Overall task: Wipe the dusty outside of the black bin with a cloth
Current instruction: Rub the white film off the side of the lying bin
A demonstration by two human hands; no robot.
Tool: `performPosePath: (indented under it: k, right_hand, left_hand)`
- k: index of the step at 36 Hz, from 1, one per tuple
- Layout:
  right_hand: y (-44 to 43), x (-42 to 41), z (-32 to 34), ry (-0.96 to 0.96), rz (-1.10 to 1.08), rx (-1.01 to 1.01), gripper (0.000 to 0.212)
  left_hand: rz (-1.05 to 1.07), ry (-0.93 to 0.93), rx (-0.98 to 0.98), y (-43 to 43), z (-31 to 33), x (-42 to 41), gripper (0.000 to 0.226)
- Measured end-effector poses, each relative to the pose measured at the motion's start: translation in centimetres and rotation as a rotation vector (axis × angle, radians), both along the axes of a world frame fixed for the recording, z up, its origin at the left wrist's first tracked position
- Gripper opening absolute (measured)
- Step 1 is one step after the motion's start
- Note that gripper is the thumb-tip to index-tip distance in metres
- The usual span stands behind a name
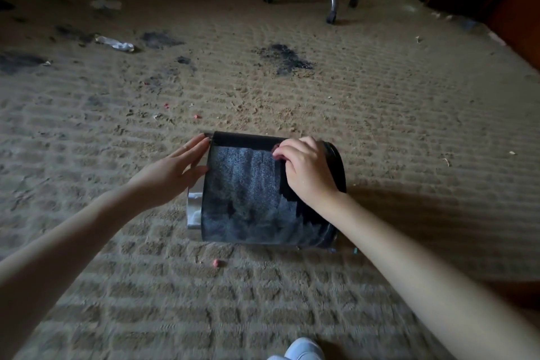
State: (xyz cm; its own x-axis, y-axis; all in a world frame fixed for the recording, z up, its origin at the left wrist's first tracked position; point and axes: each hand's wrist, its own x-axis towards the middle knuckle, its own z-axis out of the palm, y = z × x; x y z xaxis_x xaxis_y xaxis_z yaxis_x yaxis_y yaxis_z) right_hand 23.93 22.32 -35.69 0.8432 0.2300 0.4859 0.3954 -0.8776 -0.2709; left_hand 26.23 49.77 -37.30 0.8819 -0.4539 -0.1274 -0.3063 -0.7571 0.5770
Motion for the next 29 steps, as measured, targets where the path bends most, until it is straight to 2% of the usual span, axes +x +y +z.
performPosePath:
  k: [6,13,16,23,26,29]
  right_hand:
    - [-0.7,-3.6,-1.1,-0.092,0.050,-0.039,0.030]
    - [-0.9,-6.4,-1.6,-0.089,0.110,-0.085,0.027]
    - [-1.2,-6.7,-1.0,-0.053,0.174,-0.094,0.027]
    - [-0.3,-0.9,2.0,0.008,0.058,0.049,0.029]
    - [0.5,1.6,1.6,0.115,0.019,0.038,0.030]
    - [0.9,2.1,0.9,0.123,0.017,0.034,0.030]
  left_hand:
    - [-0.010,-0.015,0.011,0.3,-0.2,0.0,0.058]
    - [0.005,-0.025,0.033,0.1,-0.1,-0.1,0.059]
    - [0.020,-0.003,-0.022,-0.2,0.1,-0.2,0.058]
    - [-0.001,0.030,-0.078,-0.4,0.3,-0.6,0.058]
    - [-0.005,0.021,-0.078,-0.3,0.2,-0.7,0.058]
    - [-0.007,0.008,-0.094,-0.2,0.0,-0.5,0.058]
